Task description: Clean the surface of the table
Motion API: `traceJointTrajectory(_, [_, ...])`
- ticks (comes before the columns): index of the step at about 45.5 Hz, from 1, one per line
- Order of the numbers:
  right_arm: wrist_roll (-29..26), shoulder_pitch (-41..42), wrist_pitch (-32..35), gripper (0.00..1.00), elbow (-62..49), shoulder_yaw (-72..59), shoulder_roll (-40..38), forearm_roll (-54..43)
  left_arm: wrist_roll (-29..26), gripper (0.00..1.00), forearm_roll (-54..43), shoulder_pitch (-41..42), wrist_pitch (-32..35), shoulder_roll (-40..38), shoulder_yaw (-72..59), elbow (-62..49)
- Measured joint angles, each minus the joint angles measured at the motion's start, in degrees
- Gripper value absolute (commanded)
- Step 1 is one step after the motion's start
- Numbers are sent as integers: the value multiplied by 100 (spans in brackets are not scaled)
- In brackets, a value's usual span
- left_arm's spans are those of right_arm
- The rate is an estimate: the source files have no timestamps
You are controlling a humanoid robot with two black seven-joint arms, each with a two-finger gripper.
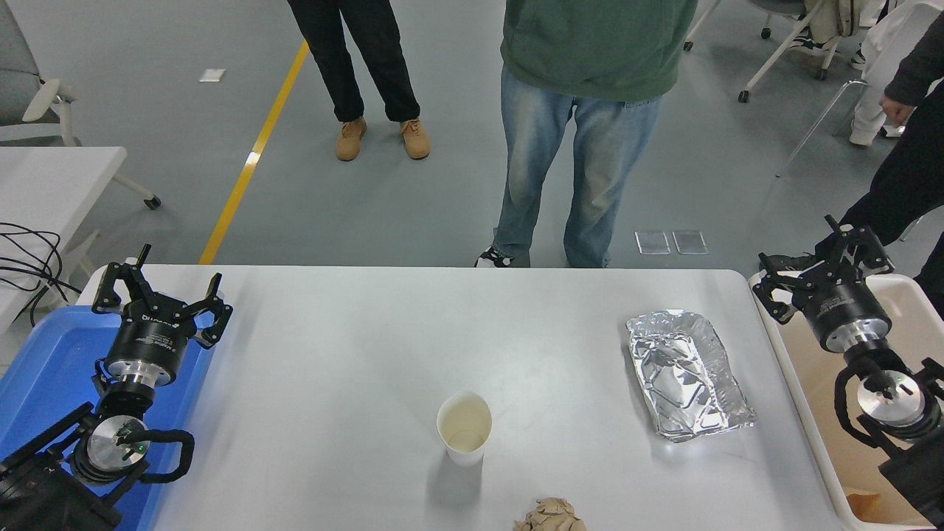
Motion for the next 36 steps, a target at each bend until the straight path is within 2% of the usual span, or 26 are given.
traceJointTrajectory(36, [109,11,24,99,30,-25,-58,-7,0,99,0,-1,0,0,0,-1])
